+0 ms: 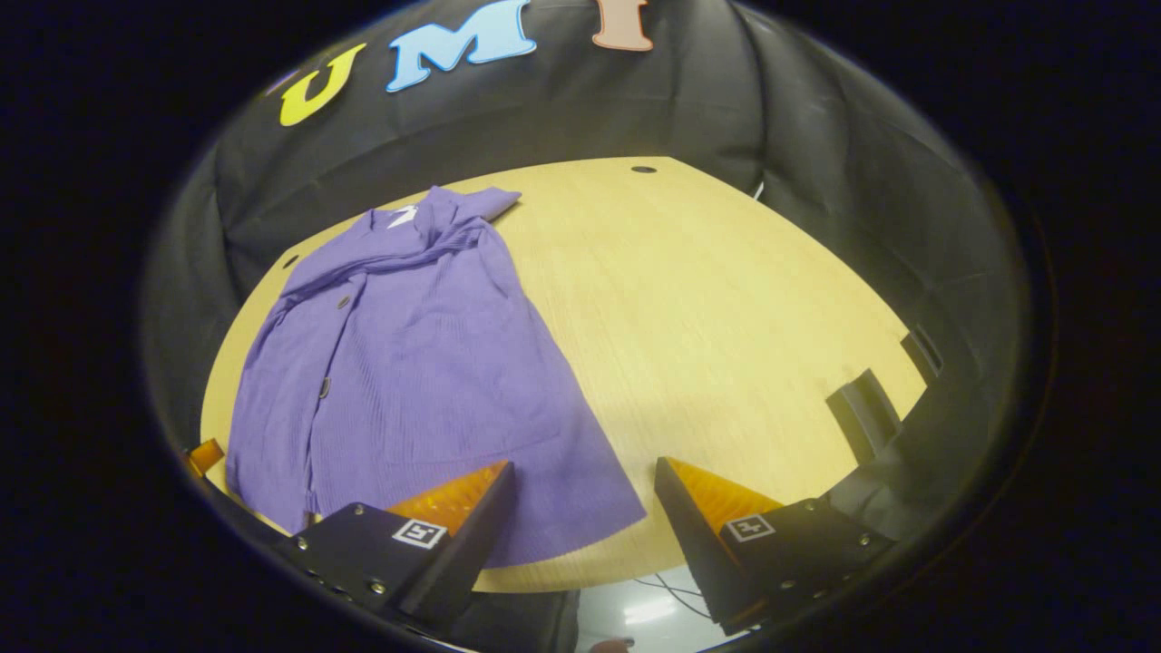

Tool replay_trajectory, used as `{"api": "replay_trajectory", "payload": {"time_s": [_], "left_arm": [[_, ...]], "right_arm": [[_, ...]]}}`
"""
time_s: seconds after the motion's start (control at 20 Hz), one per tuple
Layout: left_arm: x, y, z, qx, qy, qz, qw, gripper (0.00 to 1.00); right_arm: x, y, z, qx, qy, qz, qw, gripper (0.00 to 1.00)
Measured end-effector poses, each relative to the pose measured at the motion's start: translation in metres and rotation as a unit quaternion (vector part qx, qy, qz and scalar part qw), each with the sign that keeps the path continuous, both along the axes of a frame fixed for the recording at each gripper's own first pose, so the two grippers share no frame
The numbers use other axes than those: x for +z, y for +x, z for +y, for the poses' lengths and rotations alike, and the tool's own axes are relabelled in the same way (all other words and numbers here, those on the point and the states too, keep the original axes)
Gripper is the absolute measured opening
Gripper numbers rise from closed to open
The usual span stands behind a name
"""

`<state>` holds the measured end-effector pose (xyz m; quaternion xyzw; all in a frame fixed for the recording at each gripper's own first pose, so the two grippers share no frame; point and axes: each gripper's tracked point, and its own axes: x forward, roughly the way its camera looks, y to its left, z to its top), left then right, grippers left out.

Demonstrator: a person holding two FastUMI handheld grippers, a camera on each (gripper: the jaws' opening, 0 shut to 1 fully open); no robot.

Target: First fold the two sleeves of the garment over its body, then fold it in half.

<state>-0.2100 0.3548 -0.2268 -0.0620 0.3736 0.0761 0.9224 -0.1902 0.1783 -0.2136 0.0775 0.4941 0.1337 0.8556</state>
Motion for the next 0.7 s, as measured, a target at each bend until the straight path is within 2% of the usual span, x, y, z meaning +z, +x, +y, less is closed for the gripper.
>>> {"api": "replay_trajectory", "payload": {"time_s": [0.1, 0.2, 0.45, 0.6, 0.7], "left_arm": [[-0.013, -0.003, -0.002, 0.003, -0.013, 0.010, 1.000, 0.98], [-0.023, -0.006, -0.004, 0.013, -0.015, 0.022, 1.000, 0.99], [-0.031, 0.002, -0.031, -0.025, 0.010, 0.026, 0.999, 0.94], [-0.033, 0.004, -0.036, -0.035, 0.027, 0.033, 0.998, 0.99], [-0.032, 0.005, -0.039, -0.032, 0.023, 0.031, 0.999, 0.84]], "right_arm": [[-0.002, -0.004, 0.008, 0.003, 0.007, 0.003, 1.000, 0.99], [-0.001, -0.007, 0.018, 0.016, 0.007, 0.000, 1.000, 0.96], [-0.001, -0.020, 0.037, 0.062, -0.017, -0.014, 0.998, 1.00], [-0.001, -0.023, 0.039, 0.059, -0.018, -0.006, 0.998, 0.99], [-0.001, -0.023, 0.042, 0.063, -0.017, -0.005, 0.998, 0.99]]}}
